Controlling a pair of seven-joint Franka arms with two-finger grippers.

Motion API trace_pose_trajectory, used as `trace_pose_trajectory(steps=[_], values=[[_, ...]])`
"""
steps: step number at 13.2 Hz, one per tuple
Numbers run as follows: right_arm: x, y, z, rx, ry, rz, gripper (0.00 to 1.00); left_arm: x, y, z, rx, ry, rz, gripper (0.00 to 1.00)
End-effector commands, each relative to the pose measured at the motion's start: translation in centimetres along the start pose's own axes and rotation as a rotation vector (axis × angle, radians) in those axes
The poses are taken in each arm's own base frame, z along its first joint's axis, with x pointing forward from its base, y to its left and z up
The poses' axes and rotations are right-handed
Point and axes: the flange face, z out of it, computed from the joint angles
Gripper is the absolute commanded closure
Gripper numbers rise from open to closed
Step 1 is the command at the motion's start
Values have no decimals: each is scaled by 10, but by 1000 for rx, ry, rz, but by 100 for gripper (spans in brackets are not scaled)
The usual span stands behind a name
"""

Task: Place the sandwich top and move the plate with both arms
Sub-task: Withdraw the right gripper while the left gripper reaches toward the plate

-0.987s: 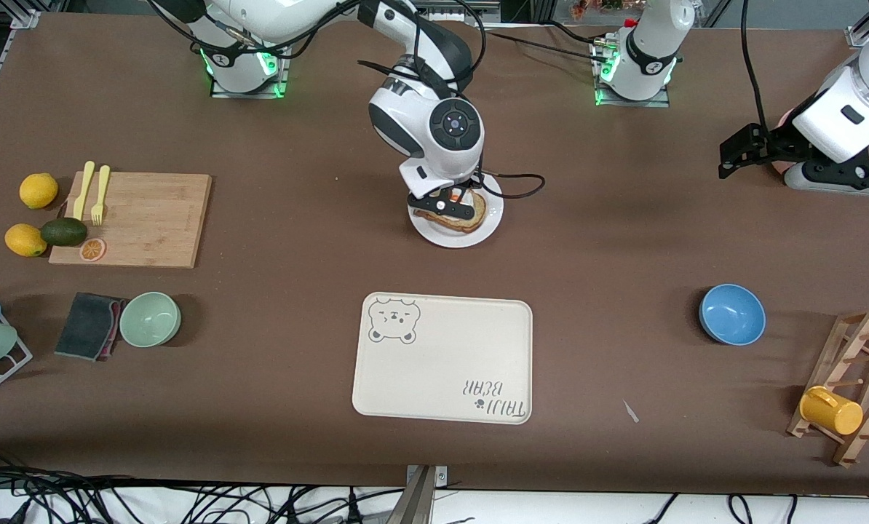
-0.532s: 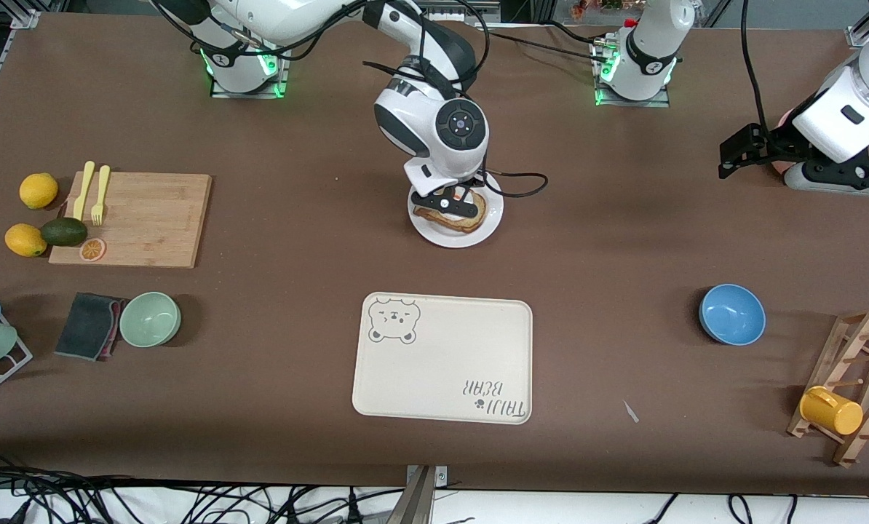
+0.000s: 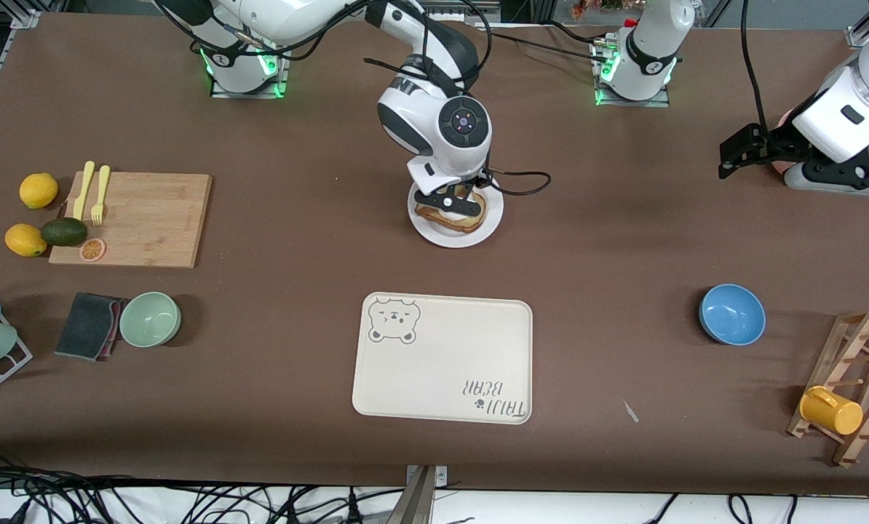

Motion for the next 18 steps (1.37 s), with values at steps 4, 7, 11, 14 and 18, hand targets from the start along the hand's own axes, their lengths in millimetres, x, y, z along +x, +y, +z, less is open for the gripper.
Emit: trace_pose_trajectory(steps=[4, 7, 11, 14, 18], values=[[18, 5, -23, 16, 9, 9, 0, 1, 3, -4, -14, 0, 9, 0], [54, 40, -79, 59, 45, 64, 0, 1, -6, 3, -13, -18, -4, 0], [125, 111, -145, 120, 106, 103, 0, -11, -22, -3, -23, -71, -34, 0], [174, 173, -174, 116, 125, 57, 0, -14, -37, -13, -31, -49, -64, 0], [206, 236, -213, 97, 191, -1, 0, -10, -28, -8, -31, -57, -46, 0]])
